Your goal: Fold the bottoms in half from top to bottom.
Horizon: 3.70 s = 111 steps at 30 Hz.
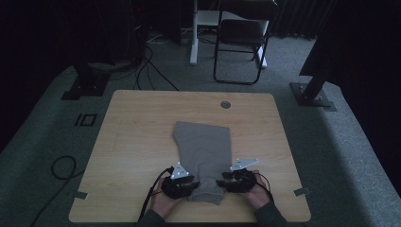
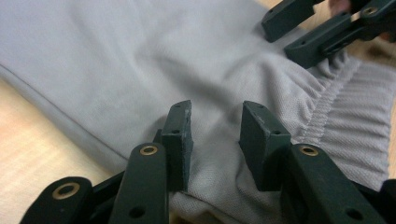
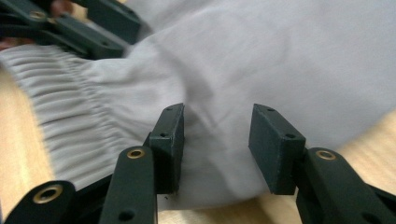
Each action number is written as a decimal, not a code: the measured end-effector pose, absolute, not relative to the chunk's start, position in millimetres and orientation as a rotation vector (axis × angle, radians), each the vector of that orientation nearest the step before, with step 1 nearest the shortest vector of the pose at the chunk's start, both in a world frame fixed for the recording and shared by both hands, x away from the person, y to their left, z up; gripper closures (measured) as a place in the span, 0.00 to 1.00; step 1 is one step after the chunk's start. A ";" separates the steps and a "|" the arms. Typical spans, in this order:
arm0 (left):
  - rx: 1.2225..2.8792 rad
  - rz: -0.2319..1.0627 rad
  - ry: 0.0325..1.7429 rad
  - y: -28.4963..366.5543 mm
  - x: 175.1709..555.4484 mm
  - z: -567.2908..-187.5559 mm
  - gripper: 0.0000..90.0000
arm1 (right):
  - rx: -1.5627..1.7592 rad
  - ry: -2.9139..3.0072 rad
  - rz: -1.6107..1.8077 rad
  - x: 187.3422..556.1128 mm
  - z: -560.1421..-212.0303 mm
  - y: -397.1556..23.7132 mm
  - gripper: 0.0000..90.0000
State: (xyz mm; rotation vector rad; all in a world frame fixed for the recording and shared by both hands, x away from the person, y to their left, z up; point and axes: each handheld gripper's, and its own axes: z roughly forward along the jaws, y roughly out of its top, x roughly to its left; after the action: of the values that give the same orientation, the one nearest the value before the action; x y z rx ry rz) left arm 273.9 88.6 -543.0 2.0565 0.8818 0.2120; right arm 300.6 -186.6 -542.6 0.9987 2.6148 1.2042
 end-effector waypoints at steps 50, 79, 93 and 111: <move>1.916 0.536 1.291 134.2 414.8 -537.5 0.65 | 1.393 2.195 1.084 449.9 -544.0 -189.7 0.61; 1.924 0.437 1.372 126.7 449.2 -550.2 0.96 | 1.477 2.235 1.043 466.0 -547.6 -176.2 0.92; 1.833 0.470 1.327 131.2 450.7 -518.2 0.98 | 1.400 2.190 1.126 471.7 -522.4 -181.5 0.96; 1.750 0.527 1.124 138.5 409.1 -461.2 0.98 | 1.166 2.084 1.283 437.5 -469.4 -196.8 0.96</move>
State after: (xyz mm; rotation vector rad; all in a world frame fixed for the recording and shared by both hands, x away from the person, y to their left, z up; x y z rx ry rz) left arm 409.1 138.5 -461.2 1.7505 1.1242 0.5272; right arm 437.5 -196.8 -469.4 1.1665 2.0839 1.2827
